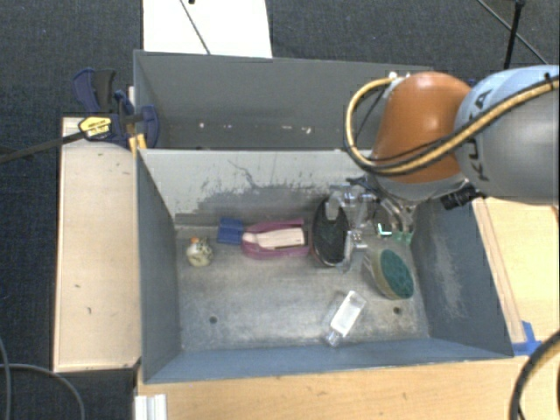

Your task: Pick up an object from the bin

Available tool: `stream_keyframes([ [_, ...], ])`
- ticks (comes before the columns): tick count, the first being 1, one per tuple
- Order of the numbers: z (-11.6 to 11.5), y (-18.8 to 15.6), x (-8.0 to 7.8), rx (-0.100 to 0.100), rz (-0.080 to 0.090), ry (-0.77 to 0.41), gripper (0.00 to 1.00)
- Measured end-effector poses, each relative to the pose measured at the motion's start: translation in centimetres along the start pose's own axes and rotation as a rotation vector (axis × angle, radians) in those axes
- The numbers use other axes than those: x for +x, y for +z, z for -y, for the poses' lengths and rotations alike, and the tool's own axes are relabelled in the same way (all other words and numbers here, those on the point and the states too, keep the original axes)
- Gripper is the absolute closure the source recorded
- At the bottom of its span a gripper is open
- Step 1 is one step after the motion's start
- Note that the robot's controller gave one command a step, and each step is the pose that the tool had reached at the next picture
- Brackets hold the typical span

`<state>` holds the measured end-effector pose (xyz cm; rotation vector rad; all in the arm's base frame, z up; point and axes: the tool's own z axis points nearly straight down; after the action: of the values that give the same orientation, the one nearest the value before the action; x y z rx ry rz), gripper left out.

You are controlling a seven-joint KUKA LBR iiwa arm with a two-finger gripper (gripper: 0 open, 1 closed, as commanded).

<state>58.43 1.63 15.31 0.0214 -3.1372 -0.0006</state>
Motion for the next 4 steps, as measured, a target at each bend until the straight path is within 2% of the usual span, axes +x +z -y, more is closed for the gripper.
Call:
stream_keyframes([
  [1, 5.6, 8.1, 2.6, 0.004, 0.018, -0.02, 0.0],
  [2, 5.2, 8.2, -0.3, 0.001, 0.011, -0.021, 0.0],
  [3, 5.3, 8.3, -0.1, 0.001, 0.007, -0.019, 1.0],
  [4, 4.0, -4.2, 2.3, 0.001, 0.013, -0.035, 1.0],
])
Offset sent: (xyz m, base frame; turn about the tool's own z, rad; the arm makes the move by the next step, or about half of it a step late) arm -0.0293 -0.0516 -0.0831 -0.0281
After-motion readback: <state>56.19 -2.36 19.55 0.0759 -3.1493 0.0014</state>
